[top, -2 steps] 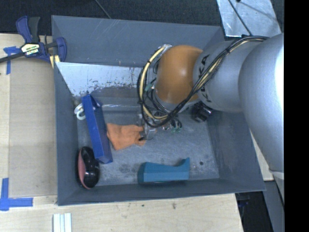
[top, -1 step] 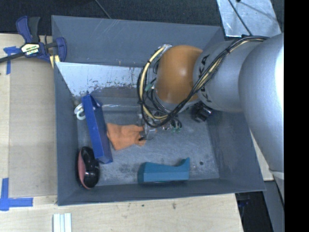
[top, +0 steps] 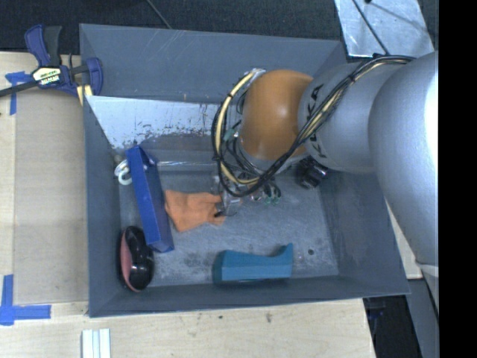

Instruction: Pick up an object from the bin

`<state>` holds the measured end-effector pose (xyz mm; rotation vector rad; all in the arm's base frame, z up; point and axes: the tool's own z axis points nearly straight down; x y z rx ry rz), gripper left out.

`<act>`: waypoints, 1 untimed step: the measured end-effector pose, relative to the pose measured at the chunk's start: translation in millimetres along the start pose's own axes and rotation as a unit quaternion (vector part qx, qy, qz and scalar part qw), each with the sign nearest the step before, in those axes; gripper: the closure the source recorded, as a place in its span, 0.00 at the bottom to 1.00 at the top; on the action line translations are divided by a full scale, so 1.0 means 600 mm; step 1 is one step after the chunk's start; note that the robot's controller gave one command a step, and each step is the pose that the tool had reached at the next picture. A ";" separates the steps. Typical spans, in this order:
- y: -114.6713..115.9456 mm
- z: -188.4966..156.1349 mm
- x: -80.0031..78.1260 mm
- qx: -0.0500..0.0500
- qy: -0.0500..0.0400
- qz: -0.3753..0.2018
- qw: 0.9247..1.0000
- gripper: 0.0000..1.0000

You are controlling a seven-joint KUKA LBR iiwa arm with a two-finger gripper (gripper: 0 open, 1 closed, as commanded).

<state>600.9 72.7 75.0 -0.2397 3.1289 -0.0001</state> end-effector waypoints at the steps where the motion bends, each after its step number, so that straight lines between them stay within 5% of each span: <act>1: 0.000 0.000 0.000 0.000 0.000 0.000 1.000 1.00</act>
Offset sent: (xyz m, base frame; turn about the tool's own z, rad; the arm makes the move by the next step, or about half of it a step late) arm 0.0000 0.0000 0.0000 0.0000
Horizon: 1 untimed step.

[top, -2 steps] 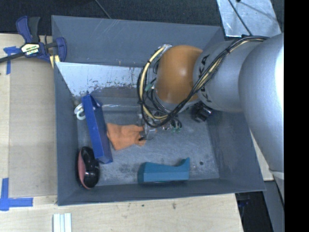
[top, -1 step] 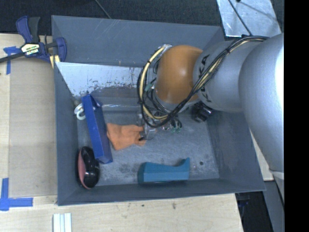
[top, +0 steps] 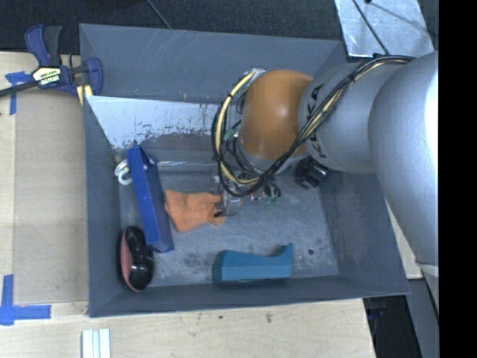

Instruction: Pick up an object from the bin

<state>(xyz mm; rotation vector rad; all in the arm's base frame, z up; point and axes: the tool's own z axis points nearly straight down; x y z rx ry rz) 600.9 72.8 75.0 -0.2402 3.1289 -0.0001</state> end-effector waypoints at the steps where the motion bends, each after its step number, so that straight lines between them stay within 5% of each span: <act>1: 0.000 0.000 0.000 0.000 0.000 0.000 1.000 1.00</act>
Offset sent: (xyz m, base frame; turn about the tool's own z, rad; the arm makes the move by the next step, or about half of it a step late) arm 0.0000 0.0000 0.0000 0.0000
